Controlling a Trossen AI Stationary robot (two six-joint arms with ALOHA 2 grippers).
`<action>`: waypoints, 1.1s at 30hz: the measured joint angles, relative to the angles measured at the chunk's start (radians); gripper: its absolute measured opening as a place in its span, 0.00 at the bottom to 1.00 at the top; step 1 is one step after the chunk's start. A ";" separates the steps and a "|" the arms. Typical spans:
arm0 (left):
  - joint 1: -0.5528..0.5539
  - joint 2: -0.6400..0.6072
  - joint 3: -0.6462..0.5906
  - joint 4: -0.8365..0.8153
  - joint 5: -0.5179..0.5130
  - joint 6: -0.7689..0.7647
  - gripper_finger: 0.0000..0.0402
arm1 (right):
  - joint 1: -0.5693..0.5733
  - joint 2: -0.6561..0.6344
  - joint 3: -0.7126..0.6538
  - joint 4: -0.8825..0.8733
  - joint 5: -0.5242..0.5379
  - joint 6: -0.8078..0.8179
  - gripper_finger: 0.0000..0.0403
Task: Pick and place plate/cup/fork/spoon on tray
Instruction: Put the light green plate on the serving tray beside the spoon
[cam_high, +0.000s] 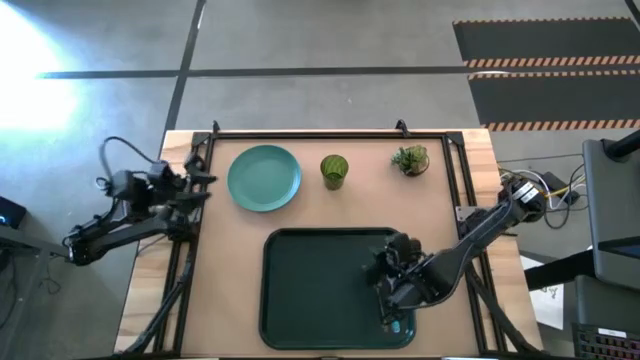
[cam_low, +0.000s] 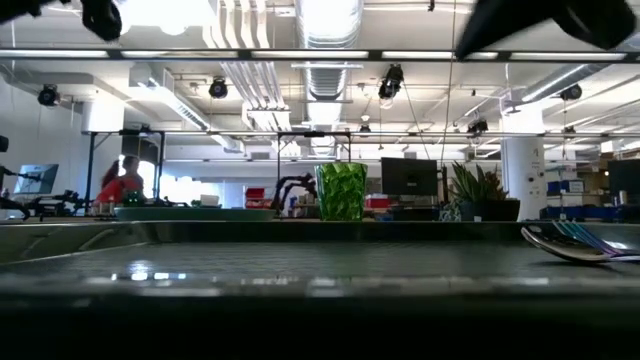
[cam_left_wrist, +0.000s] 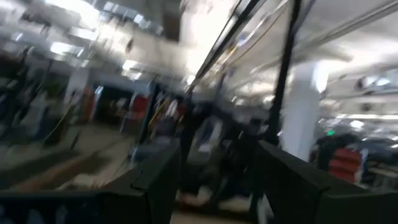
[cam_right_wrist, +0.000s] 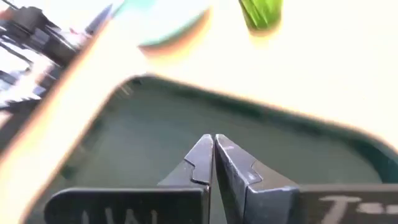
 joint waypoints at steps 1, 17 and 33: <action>0.000 0.000 0.000 -0.053 -0.022 0.014 0.48 | -0.005 -0.013 0.014 0.008 0.025 -0.043 0.02; 0.000 0.298 0.096 -0.632 -0.074 0.093 0.44 | -0.092 -0.174 0.197 0.203 0.164 -0.817 0.02; 0.000 0.727 0.140 -0.709 -0.072 0.200 0.34 | -0.103 -0.197 0.225 0.203 0.152 -0.941 0.02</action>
